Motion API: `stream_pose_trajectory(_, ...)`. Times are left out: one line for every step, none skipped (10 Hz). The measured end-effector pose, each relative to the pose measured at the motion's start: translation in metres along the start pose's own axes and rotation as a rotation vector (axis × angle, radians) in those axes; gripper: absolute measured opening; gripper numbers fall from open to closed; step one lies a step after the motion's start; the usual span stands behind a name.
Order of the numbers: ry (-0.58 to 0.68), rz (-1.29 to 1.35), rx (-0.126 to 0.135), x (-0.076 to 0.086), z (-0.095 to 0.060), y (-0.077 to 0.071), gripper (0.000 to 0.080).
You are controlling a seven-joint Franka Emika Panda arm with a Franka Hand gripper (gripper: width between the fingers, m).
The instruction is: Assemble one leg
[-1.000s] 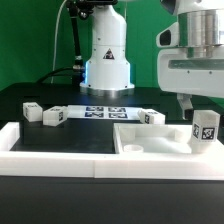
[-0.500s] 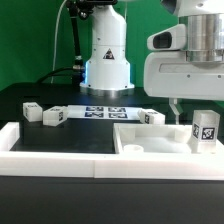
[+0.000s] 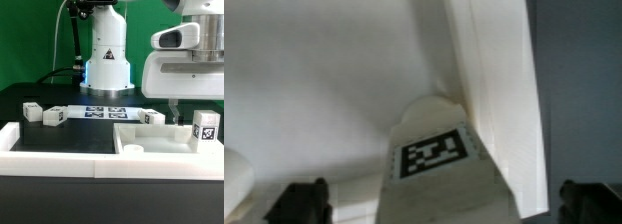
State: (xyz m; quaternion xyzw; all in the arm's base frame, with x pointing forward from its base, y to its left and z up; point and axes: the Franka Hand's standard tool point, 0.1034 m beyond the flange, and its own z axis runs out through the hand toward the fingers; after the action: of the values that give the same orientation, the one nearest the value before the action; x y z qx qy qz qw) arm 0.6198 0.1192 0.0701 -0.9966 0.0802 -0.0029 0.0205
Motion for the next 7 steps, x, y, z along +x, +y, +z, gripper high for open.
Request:
stream_pose_trajectory(-0.001,-0.063,-0.01,0.0004,-0.0005,0.0011,0.0649)
stream_pose_trajectory(0.0,-0.139,-0.012,0.0015,-0.0007,0.0041,0.0649)
stream_pose_trajectory(0.0,-0.194,-0.015,0.002,-0.0006,0.0057,0.0649)
stream_pose_trajectory(0.0,-0.211,-0.015,0.002,-0.0006,0.0058,0.0649)
stream_pose_trajectory(0.0,-0.202,-0.015,0.002,-0.0006,0.0057,0.0649)
stream_pose_trajectory(0.0,-0.202,-0.015,0.002,-0.0006,0.0058,0.0553)
stream_pose_trajectory(0.0,-0.192,-0.015,0.002,-0.0006,0.0058,0.0553)
